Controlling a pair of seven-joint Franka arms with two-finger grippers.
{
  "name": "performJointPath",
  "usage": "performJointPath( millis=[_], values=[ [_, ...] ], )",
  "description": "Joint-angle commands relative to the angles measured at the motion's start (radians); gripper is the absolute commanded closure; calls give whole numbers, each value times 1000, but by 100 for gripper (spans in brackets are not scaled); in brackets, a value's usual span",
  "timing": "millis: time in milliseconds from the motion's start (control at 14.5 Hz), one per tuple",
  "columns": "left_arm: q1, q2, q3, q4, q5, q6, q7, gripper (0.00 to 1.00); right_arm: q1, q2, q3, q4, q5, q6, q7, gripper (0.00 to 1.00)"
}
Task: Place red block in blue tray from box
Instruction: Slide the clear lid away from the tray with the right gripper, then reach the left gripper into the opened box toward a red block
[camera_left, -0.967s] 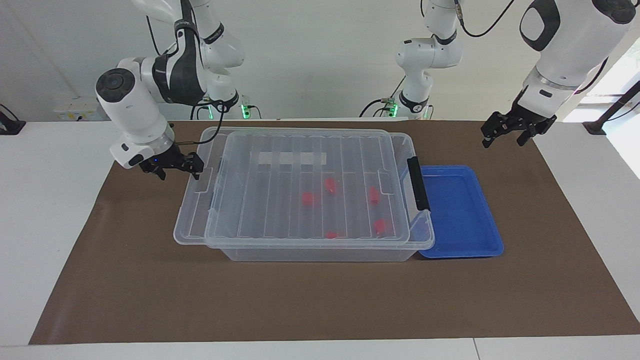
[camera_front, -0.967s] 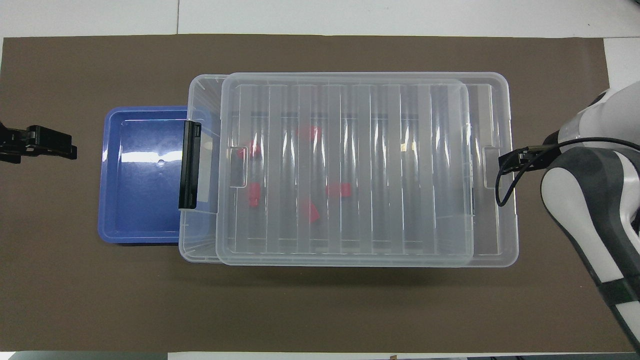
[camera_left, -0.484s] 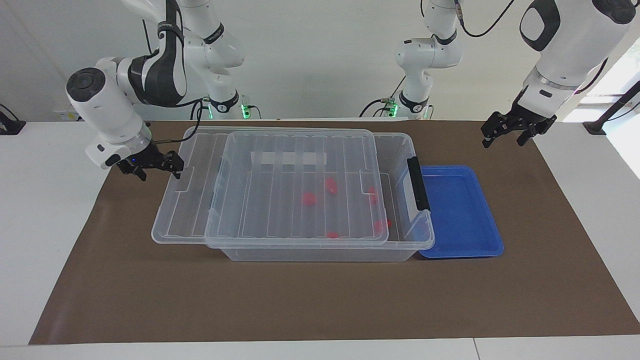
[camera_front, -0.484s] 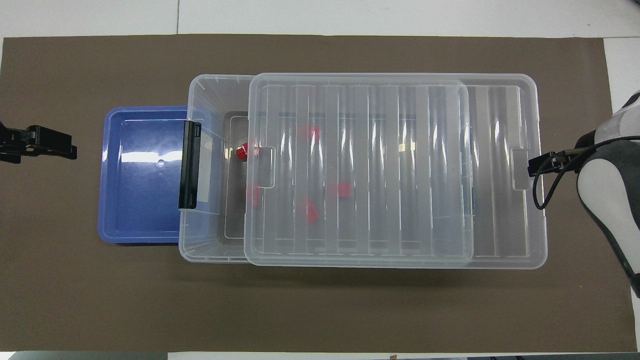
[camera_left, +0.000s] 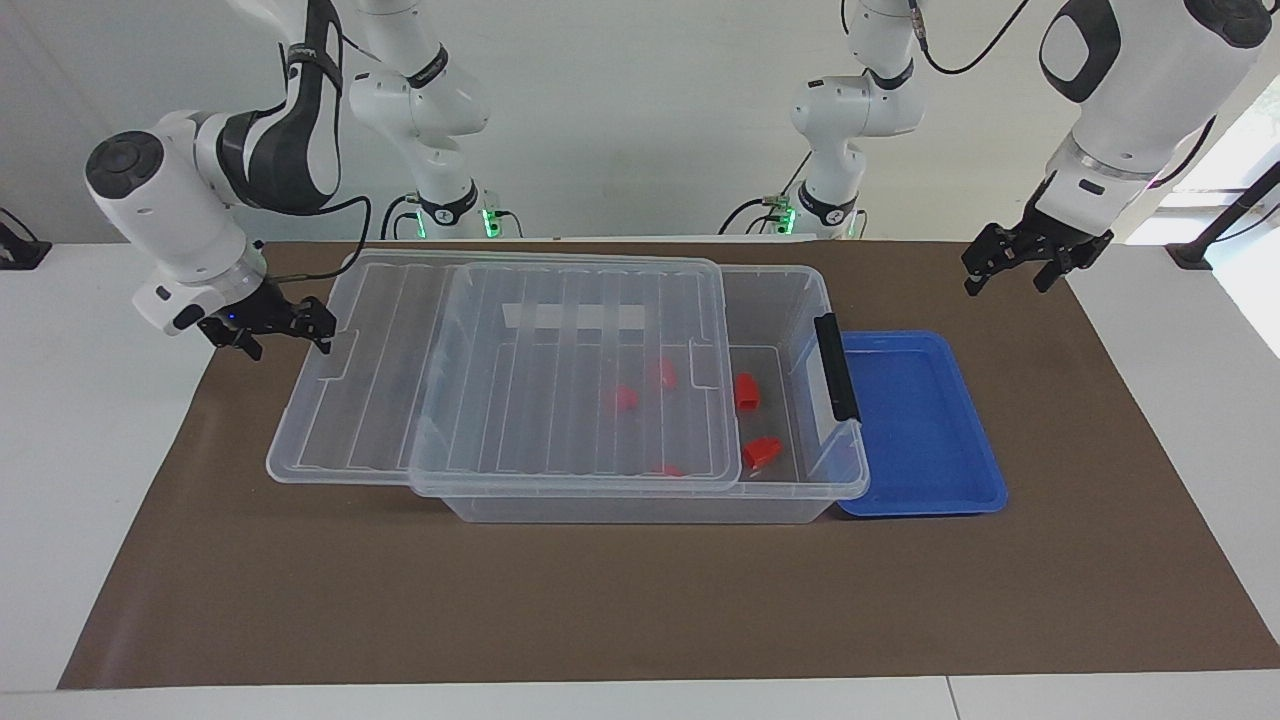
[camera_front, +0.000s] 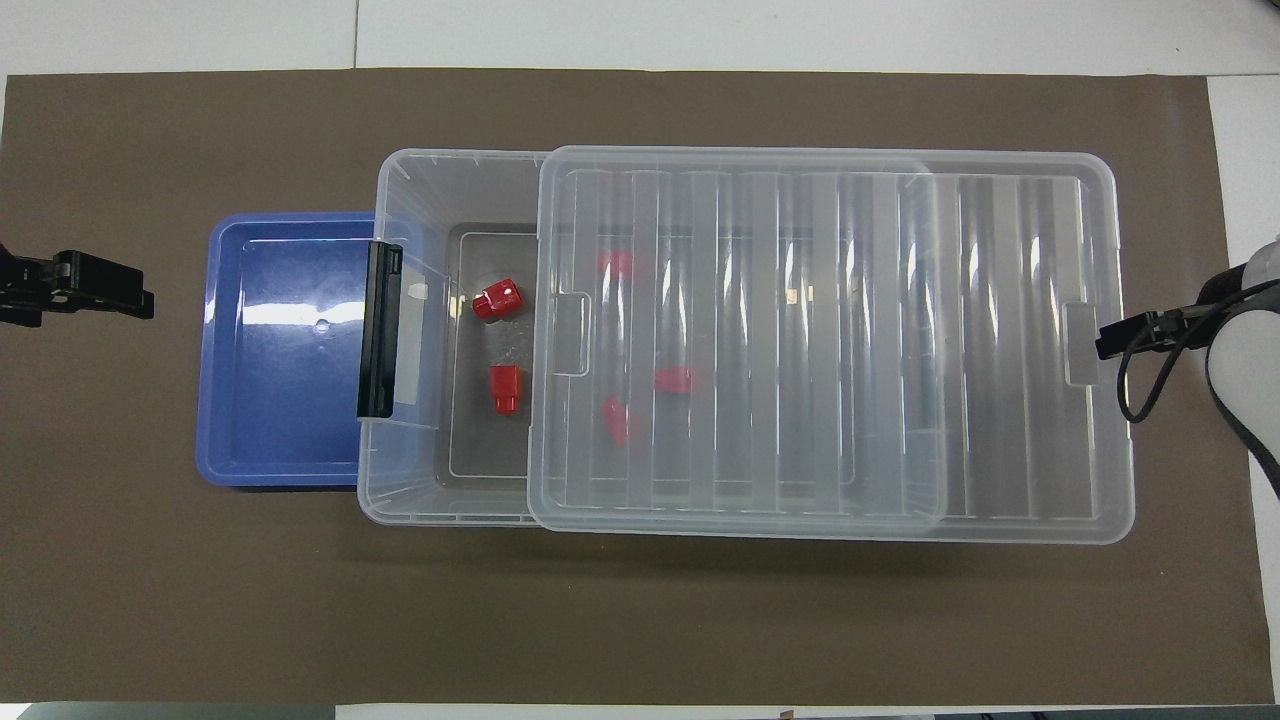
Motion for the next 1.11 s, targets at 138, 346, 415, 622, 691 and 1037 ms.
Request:
performJointPath(
  millis=[138,346,415,622,691,1037],
  values=[
    [2,-4,-4,1,10,-28,3,0,-8,-14,-11,-12,-12,21,-46,0],
    [8,-9,-4,0,10,-38,-2,0,-8,-14,-23,-12,-12,21,-53,0],
    [-1,-10,-4,0,10,-43,-2,0,-8,-14,-29,-11,-12,23,-72,0],
    [-14,-10,-13,-3,10,-25,-3,0,-8,-14,-45,-9,-12,24,-93,0],
    [-36,-12,-13,-8,10,-22,-3,0,-8,-12,-46,-9,-12,30,-98,0],
    [-165,-55,-15,-144,10,110,-76,0,-8,-12,-60,-9,-12,38,-119,0]
  ],
)
